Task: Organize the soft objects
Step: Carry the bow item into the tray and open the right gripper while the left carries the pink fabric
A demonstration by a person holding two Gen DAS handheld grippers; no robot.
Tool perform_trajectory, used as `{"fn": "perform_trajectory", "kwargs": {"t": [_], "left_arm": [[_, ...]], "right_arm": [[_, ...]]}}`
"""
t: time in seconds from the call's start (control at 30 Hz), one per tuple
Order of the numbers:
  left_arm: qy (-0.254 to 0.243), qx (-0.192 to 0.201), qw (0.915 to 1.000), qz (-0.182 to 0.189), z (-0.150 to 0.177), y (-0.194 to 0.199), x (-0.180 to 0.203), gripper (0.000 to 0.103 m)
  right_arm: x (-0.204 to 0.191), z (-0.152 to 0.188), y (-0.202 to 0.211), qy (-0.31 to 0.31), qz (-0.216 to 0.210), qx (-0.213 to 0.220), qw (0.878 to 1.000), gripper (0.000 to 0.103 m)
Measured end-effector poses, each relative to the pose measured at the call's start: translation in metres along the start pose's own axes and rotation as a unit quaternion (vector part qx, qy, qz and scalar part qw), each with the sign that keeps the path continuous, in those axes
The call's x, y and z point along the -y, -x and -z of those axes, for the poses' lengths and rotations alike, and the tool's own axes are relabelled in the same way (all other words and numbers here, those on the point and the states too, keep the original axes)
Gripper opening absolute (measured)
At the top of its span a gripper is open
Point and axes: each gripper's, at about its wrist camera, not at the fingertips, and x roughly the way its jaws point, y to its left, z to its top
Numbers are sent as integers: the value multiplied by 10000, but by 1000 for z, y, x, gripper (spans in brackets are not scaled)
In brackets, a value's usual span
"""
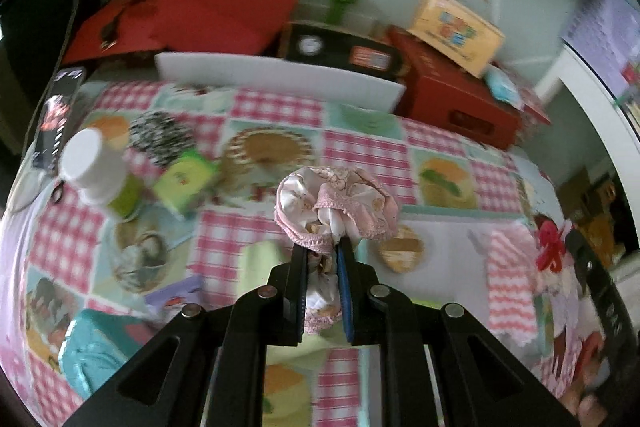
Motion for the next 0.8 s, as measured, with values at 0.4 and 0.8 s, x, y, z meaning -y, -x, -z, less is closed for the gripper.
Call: {"fn": "perform_trajectory", "kwargs": {"t": [0.4,0.8], "left_arm": [[-1097,-254,9925,469,23,-38,86,14],[-1203,-457,9910,355,34,-71,97,20]], "right_arm": [[54,2,-1,-536,503,-78,9973,18],[32,29,-48,-227,162,-829,9962,21]]}}
